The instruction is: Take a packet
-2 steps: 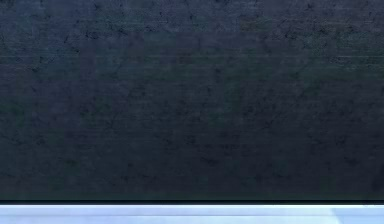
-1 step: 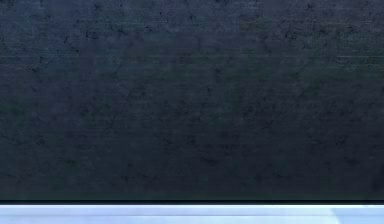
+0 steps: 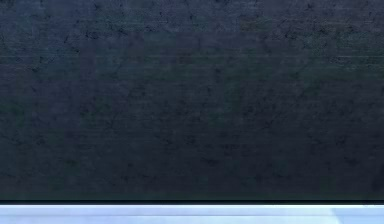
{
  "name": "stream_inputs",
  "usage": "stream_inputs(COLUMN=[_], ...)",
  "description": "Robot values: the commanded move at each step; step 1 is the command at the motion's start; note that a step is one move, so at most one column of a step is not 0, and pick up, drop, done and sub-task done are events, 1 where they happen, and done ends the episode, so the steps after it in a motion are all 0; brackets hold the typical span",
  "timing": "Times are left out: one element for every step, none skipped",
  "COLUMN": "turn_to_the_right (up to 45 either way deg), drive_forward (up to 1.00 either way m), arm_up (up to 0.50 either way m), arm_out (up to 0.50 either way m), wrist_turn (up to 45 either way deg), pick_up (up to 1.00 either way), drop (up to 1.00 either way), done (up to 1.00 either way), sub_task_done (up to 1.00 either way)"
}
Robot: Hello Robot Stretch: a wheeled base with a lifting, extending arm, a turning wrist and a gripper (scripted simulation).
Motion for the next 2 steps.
stream_inputs(turn_to_the_right=[0.0, 0.0], drive_forward=[0.00, 0.00], arm_up=[0.10, 0.00], arm_out=[0.00, 0.00], wrist_turn=[0.0, 0.0], pick_up=[0.00, 0.00], drop=[0.00, 0.00], done=[0.00, 1.00], sub_task_done=[0.00, 0.00])
